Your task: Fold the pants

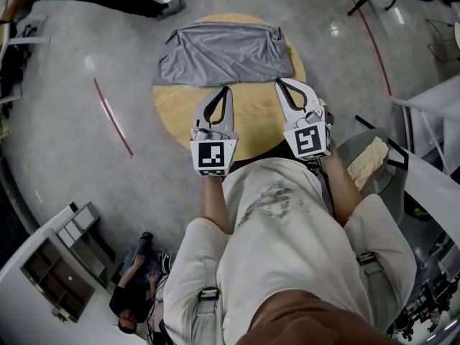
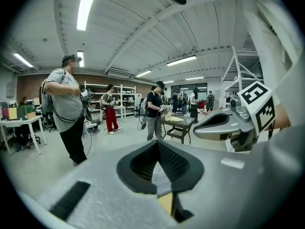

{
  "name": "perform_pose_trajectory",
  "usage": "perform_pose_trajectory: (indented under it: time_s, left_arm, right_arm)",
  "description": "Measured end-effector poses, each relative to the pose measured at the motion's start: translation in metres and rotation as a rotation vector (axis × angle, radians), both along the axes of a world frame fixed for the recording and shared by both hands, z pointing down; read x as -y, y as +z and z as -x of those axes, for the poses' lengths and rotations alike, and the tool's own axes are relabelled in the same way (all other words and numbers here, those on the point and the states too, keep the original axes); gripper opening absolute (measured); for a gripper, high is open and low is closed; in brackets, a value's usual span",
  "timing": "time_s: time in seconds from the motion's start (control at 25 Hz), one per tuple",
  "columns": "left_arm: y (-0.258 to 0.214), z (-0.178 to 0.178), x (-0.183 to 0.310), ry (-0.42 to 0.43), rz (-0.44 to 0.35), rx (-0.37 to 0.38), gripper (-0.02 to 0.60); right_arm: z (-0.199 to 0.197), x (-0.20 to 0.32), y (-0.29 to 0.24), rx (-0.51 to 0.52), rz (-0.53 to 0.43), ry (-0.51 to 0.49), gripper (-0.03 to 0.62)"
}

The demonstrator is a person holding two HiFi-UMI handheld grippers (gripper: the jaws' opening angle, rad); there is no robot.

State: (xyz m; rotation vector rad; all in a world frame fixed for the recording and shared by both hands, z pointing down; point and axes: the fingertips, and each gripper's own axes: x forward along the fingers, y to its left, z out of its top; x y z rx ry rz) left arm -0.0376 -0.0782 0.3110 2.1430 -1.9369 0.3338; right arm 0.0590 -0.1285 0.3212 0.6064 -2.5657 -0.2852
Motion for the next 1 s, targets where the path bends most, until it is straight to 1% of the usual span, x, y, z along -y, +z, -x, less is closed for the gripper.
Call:
perform_pose_trajectory:
  time_s: [0.12, 0.24, 0.52, 0.76, 0.88, 1.0]
  left_arm:
    - [-0.011, -0.009, -0.019, 0.018, -0.03, -0.008, 0.008]
    - [-0.024, -0.018, -0.042, 0.034, -0.059, -0.019, 0.008]
    - [-0.046, -0.035, -0.094, 0.051, -0.128, -0.043, 0.008]
    - [-0.041, -0.052, -0.132, 0.06, -0.137, -0.098, 0.008]
    - [-0.034, -0.063, -0.141, 0.074, -0.13, -0.125, 0.008]
    - [-0.031, -0.077, -0.147, 0.086, -0.127, -0.132, 0.008]
  right_arm:
    - [0.003, -0.025, -0.015, 0.008, -0.028, -0.022, 0.008]
    - [0.0, -0.051, -0.027, 0.01, -0.048, -0.015, 0.008]
    - [-0.027, -0.103, -0.042, -0.028, -0.093, 0.02, 0.008]
    - [-0.048, -0.138, -0.045, -0.073, -0.116, 0.038, 0.008]
    - [-0.059, -0.15, -0.044, -0.096, -0.129, 0.046, 0.008]
    - [-0.073, -0.157, -0.043, -0.108, -0.129, 0.056, 0.008]
